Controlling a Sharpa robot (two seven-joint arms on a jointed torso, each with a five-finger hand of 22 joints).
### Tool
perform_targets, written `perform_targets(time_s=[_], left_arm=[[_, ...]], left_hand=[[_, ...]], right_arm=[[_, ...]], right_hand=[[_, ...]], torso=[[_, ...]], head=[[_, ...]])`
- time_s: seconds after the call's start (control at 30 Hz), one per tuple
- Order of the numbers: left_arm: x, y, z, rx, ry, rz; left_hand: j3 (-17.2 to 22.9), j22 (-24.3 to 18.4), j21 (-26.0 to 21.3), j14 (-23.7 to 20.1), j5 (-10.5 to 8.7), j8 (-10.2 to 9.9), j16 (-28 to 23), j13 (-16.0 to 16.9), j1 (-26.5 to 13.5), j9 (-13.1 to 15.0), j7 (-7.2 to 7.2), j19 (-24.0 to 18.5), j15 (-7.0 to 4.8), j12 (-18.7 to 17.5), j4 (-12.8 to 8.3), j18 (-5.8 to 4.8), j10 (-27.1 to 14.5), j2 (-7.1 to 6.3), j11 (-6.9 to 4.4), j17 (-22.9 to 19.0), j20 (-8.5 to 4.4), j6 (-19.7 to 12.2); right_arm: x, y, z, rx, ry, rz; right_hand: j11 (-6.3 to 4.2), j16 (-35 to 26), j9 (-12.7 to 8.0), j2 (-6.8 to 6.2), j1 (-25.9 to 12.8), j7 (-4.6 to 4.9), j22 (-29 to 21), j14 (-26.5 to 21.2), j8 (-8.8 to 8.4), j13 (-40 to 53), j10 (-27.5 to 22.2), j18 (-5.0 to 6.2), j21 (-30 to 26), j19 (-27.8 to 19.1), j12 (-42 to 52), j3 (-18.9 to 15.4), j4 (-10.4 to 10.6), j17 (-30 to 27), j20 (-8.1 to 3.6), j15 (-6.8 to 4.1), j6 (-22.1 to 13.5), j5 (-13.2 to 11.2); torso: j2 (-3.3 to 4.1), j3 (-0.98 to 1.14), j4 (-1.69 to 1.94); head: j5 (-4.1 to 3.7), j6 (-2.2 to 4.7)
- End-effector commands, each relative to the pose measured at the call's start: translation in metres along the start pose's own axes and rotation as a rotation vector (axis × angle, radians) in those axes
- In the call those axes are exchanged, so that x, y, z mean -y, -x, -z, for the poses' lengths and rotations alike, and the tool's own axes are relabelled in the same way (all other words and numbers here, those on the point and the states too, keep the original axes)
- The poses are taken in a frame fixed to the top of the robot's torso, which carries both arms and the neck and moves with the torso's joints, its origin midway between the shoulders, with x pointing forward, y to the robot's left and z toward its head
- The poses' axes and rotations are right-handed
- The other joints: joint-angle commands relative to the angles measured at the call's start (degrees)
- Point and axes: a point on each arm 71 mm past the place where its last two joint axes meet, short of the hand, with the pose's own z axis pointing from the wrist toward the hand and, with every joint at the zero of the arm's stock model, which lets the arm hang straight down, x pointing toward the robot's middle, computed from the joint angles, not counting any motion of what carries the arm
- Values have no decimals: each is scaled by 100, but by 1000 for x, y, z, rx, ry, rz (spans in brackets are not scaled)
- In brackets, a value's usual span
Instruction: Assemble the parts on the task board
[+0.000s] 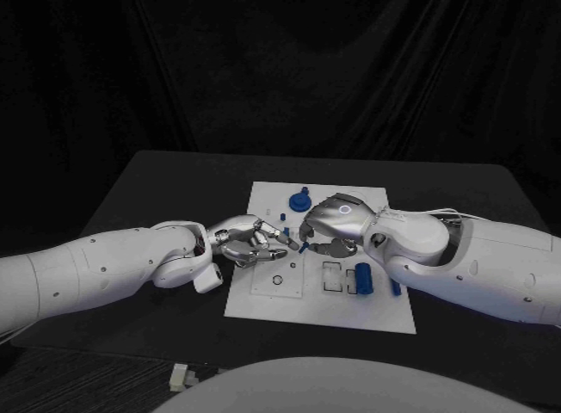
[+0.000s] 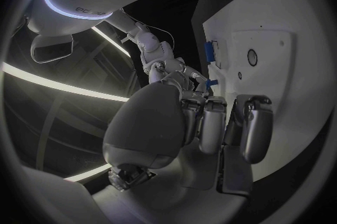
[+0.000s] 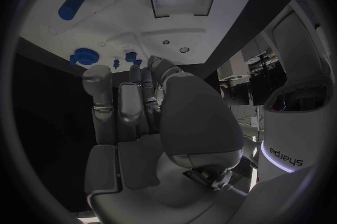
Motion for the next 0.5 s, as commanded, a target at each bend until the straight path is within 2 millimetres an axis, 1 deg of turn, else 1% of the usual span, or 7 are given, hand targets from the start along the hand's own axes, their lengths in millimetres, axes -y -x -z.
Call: perform_targets(time_s=[0.03,0.17,0.33,0.5], left_arm=[[0,-3,-2,-26,7,15],[-1,-5,-2,-34,13,19],[-1,-5,-3,-40,17,22],[-1,-5,-3,-41,19,22]], left_hand=[[39,1352,-10,604,-12,-29,15,1502,19,-9,12,154,29,14,0,-50,597,-5,42,1508,52,-79],[43,1352,-9,604,-13,-31,15,1502,19,-12,10,155,29,14,-1,-50,597,-4,41,1508,52,-101],[45,1355,-4,604,-14,-25,15,1502,19,-8,8,163,28,14,-1,-53,597,-3,40,1508,51,-52],[47,1353,-7,604,-15,-20,15,1502,19,-4,6,157,28,14,-1,-51,597,-2,39,1508,51,-22]], right_arm=[[-2,1,-1,16,3,0],[-3,1,-2,16,6,0],[-3,1,-4,14,7,1],[-4,0,-4,11,8,1]], right_hand=[[0,37,6,10,-16,47,599,30,6,9,24,62,39,40,24,-20,-13,4,9,-9,-4,10],[0,40,7,10,-15,48,599,32,6,9,24,62,41,41,24,-20,-14,7,9,-9,-4,12],[1,45,11,10,-8,51,601,37,5,9,24,60,48,46,24,-15,-19,12,8,-8,-6,24],[1,45,11,10,-8,51,601,37,5,9,24,60,48,46,24,-15,-19,12,8,-8,-6,24]], torso=[[-3,2,-3],[-6,1,-1],[-2,1,4],[-2,1,3]], head=[[5,-1],[15,-1],[5,-1],[15,-1]])
